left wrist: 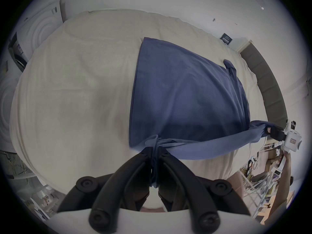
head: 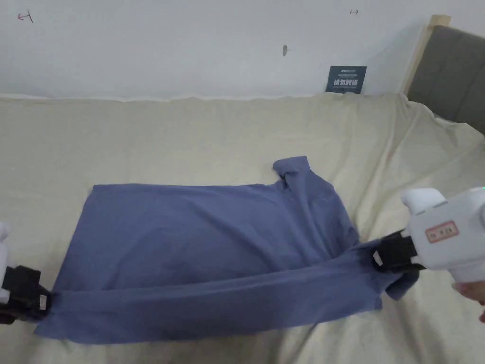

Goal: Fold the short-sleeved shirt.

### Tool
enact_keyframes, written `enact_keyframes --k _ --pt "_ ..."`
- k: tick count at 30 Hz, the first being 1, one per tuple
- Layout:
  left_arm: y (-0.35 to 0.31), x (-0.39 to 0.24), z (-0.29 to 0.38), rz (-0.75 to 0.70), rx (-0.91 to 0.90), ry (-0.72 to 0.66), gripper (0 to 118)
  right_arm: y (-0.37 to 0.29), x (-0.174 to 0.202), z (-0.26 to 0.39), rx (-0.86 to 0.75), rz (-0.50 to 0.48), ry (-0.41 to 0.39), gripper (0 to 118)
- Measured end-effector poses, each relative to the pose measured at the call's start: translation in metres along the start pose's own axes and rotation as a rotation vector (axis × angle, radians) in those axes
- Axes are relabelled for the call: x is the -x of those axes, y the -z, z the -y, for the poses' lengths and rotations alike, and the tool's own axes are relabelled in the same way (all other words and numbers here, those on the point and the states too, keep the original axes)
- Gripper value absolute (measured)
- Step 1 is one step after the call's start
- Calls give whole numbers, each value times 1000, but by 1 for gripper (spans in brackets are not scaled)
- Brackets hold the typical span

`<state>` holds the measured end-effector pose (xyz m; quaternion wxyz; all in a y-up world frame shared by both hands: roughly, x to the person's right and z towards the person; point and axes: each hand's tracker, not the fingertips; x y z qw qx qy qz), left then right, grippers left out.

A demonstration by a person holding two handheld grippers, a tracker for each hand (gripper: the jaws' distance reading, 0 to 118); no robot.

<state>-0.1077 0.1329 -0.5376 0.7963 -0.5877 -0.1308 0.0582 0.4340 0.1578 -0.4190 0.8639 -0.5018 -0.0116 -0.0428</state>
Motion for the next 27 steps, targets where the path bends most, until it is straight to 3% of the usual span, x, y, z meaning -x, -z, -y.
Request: enact_keyframes --k 5,7,8,9,10,11,12,13,16,19,23,26,27 --pt "49 4 -72 15 52 -81 8 70 0 -67 76 99 -3 10" --pt "59 7 -84 31 54 -129 8 90 -2 -79 105 113 47 10" --pt "64 6 -87 31 55 -128 12 98 -3 -82 119 99 76 10" --pt "67 6 -90 31 51 -120 35 105 -3 -85 119 97 90 12" --pt "70 5 -91 20 39 -104 66 109 -3 -87 118 97 96 36" --pt "70 4 -92 -27 10 -85 89 109 -3 -85 100 99 104 70" --pt "71 4 -92 -39 -5 -85 95 107 -3 -83 57 101 122 98" --pt "69 6 -91 -27 -16 -91 95 107 -4 -83 35 111 133 109" --pt "66 12 -86 -1 -40 -115 95 95 -11 -78 -29 114 196 109" --pt "48 5 -74 -10 -136 -18 95 72 -16 -69 -92 108 254 108" --pt "6 0 -35 18 -277 -4 94 6 -5 -34 -339 -5 288 102" --pt "-28 -2 11 62 -401 -2 93 -38 11 10 -479 -89 272 100" --pt "-39 -3 30 75 -443 3 86 -51 18 26 -511 -129 249 95"
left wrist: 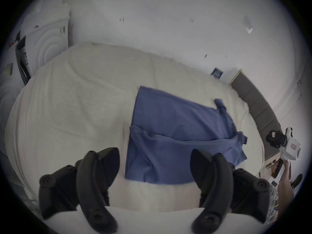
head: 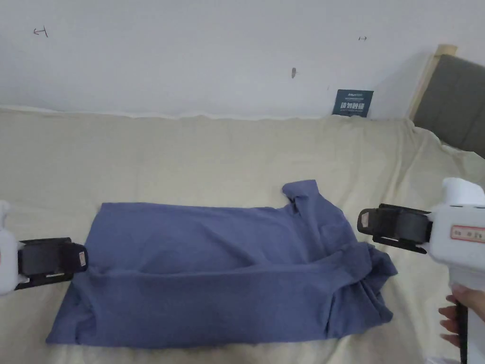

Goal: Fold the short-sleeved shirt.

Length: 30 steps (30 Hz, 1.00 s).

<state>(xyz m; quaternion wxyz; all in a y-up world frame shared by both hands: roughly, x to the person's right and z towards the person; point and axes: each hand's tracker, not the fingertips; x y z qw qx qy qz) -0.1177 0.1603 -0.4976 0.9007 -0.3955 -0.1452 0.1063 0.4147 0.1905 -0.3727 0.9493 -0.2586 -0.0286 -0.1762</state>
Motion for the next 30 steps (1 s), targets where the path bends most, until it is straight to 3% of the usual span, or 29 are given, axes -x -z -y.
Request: enact_keyframes --k 1,2,3,4,5,7,11,16,18,21,22,23,24,25,27,30 --pt "-14 -1 10 27 -34 4 72 -14 4 9 -20 -35 -20 84" --pt "-28 -3 21 46 -72 23 43 -28 11 21 -41 -31 -67 64" --pt "-38 -5 30 42 -89 24 0 -39 19 33 -60 -13 -113 16" --pt "-46 -7 40 9 -106 20 0 -46 25 43 -76 20 -162 0" --pt "-61 -7 53 -15 -122 0 0 -58 30 52 -121 44 -217 0" --pt "-76 -5 70 1 -108 -9 0 -74 24 68 -117 -41 -169 0" --pt "-98 -5 99 -40 -178 -50 0 -89 12 93 -100 -21 -44 0" --pt "-101 1 103 -6 -149 -115 0 -73 -7 89 -23 82 -107 0" --pt "-94 -1 103 -24 -136 -99 0 -48 -19 72 60 79 -135 0" --pt "-85 -6 104 -34 -116 -73 0 8 -36 43 259 155 -177 0" --pt "-81 -6 103 -27 -107 -70 0 27 -42 35 349 154 -168 4" --pt "-76 -7 101 -18 -92 -67 0 41 -49 29 397 150 -134 29" --pt "-71 -8 100 -16 -76 -64 0 58 -57 28 478 164 -104 77" --pt "-69 -8 102 -18 -63 -60 0 65 -59 26 460 201 -103 98" --pt "-61 -10 101 -32 -47 -50 0 85 -64 19 460 278 -118 100" --pt "-53 -7 99 -43 -31 -57 0 110 -76 22 561 268 -78 100"
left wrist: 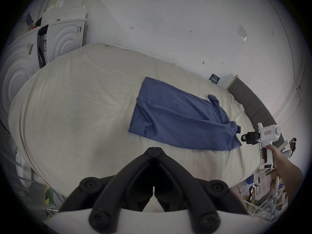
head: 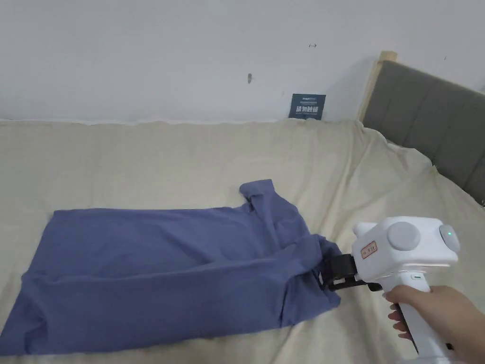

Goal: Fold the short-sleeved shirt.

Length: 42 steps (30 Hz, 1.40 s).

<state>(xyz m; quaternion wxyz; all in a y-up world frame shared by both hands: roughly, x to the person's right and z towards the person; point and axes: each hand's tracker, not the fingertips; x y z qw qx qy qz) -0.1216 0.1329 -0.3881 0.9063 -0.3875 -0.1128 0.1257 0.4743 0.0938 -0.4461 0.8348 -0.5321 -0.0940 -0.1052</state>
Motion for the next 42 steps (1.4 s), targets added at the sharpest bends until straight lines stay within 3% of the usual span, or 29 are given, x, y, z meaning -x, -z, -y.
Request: enact_keyframes --k 4,5,6,7,8,9,11,15,19,22,23,24,25,26,33,36,38,39,40,41,42 --pt "16 3 -4 -19 38 -9 0 25 5 -3 107 -53 20 99" --pt "21 4 -5 -21 48 -10 0 29 8 -2 120 -70 29 94" --pt "25 4 -5 -18 56 -11 0 33 8 -2 119 -77 38 69" --pt "28 5 -5 -16 62 -12 0 32 9 0 102 -102 52 28" --pt "31 5 -4 -16 71 -14 0 32 8 1 79 -146 85 8" --pt "35 5 -3 -16 82 -19 0 30 8 3 63 -134 110 8" --pt "41 8 -3 -9 106 -37 0 29 4 1 69 -131 86 8" --pt "59 15 -20 11 179 -35 0 8 4 9 -8 -136 -26 8" --pt "88 21 -55 26 221 -7 0 -12 8 19 -32 -161 -16 8" --pt "121 34 -77 39 319 -126 0 -9 9 21 -19 -171 -12 8" --pt "129 40 -83 28 328 -158 12 -7 10 22 -9 -171 -11 8" --pt "138 44 -88 16 338 -170 59 -6 11 24 -5 -171 -10 8" --pt "145 45 -92 -44 366 -123 90 -6 11 26 -5 -171 -9 8" --pt "151 42 -97 -106 373 -48 99 -3 12 25 -5 -173 -9 8" --pt "191 18 -99 -270 490 165 99 6 13 25 21 -186 1 8" --pt "207 7 -90 -243 532 237 98 7 10 23 25 -191 6 8" --pt "212 3 -88 -302 547 275 96 7 7 23 28 -197 9 8" --pt "209 0 -87 -309 544 281 89 7 7 22 30 -199 9 8" --pt "207 0 -89 -290 535 276 75 7 7 22 32 -200 8 8" --pt "204 -2 -92 -278 520 280 50 7 7 22 32 -200 6 8" --pt "203 -5 -93 -270 506 291 8 7 6 22 31 -200 3 8"
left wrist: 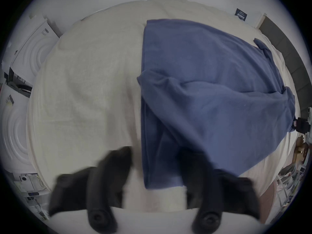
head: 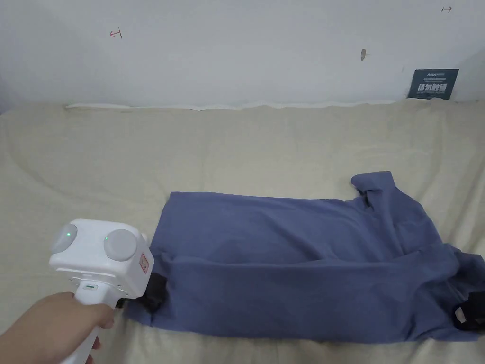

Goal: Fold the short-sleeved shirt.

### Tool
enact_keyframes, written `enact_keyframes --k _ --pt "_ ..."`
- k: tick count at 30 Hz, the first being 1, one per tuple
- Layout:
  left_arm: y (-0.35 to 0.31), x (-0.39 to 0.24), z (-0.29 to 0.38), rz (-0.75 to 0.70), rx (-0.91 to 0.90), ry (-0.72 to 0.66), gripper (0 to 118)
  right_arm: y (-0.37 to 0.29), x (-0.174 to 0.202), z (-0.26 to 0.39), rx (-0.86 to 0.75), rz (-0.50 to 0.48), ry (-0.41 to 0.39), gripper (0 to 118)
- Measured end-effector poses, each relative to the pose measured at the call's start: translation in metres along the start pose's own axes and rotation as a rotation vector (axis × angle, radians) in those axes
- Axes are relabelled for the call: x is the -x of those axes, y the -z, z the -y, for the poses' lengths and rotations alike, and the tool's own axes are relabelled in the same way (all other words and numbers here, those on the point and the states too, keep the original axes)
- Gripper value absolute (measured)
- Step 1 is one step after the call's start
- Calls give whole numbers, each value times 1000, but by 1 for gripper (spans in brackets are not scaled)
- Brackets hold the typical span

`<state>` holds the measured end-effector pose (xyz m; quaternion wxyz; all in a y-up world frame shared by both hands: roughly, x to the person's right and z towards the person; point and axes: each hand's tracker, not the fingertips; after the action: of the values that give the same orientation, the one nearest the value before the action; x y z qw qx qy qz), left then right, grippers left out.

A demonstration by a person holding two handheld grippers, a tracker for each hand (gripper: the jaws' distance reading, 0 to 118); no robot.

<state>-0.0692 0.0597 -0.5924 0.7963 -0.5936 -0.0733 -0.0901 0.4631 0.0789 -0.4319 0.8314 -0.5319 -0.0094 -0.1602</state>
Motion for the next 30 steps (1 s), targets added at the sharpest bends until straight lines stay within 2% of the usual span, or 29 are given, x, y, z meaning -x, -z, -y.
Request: enact_keyframes --k 5,9,13,15,17,18,20,24,28,30 --pt "3 -16 6 -79 -2 129 6 2 4 1 -4 4 -12 8" --pt "-15 1 2 0 -16 -5 5 -11 5 2 -49 16 -29 8" --pt "-56 6 5 17 -58 15 5 -48 4 -4 -99 -35 -10 8" --pt "-80 12 8 74 -88 -44 5 -73 8 -5 -129 -70 3 8" --pt "-106 17 16 208 -100 -138 5 -95 11 -4 -152 -127 -2 8" --pt "-116 18 21 252 -106 -136 5 -105 13 -1 -157 -117 -7 8" --pt "-131 18 33 230 -111 -112 5 -121 13 6 -160 -97 -11 8" --pt "-137 29 65 208 -119 -105 5 -136 -8 39 -123 -93 75 8" --pt "-112 37 114 234 -75 -148 5 -123 -30 91 -79 -66 100 8" --pt "-89 38 138 258 -34 -181 5 -104 -43 116 -45 -54 159 8"
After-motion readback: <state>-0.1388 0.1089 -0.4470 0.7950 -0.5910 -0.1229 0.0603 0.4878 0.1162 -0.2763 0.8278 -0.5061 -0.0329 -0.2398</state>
